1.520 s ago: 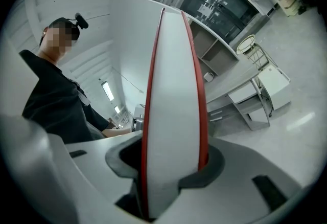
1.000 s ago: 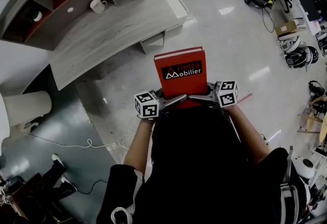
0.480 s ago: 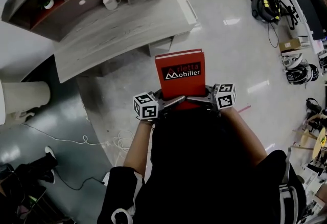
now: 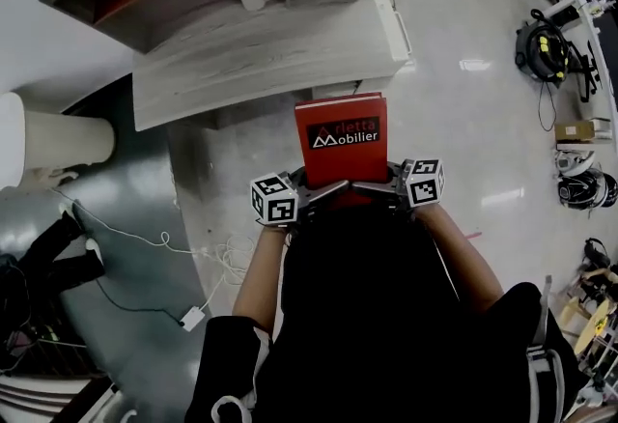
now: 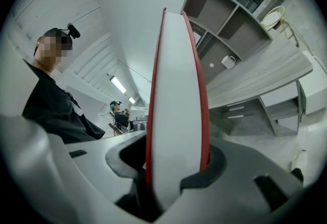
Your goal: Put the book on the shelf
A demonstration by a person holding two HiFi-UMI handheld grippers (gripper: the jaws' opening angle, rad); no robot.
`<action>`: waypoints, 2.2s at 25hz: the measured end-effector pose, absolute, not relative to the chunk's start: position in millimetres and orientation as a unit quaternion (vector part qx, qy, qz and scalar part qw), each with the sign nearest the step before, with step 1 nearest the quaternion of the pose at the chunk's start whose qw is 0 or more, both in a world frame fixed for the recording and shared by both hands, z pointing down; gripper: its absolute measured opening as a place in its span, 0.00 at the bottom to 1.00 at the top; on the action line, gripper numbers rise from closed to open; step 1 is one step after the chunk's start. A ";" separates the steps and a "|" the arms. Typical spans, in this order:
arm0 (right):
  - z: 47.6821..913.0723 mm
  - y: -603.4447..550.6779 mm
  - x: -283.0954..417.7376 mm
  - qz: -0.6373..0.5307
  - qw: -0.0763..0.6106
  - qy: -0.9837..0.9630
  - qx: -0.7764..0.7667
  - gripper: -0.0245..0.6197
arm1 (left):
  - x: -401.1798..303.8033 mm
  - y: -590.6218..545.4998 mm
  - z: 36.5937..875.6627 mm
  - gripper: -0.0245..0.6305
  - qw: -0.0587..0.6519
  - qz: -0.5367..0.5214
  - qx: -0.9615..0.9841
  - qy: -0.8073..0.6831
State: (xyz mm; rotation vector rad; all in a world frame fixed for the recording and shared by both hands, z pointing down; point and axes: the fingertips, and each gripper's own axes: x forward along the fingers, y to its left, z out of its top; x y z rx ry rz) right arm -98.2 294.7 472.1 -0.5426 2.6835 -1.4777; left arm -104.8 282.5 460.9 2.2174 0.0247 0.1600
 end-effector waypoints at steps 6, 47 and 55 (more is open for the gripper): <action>471.0 250.0 -86.1 -0.469 0.008 0.874 -0.128 0.32 | -94.1 239.5 460.0 0.32 0.446 0.068 0.891 -0.050; 512.1 -39.6 117.7 -0.437 -0.040 0.891 -0.111 0.38 | 97.8 -49.9 502.4 0.43 0.414 0.120 0.883 -0.184; 537.4 -66.9 107.1 -0.416 -0.085 0.895 -0.136 0.44 | 79.7 -76.0 526.1 0.48 0.396 0.141 0.880 -0.220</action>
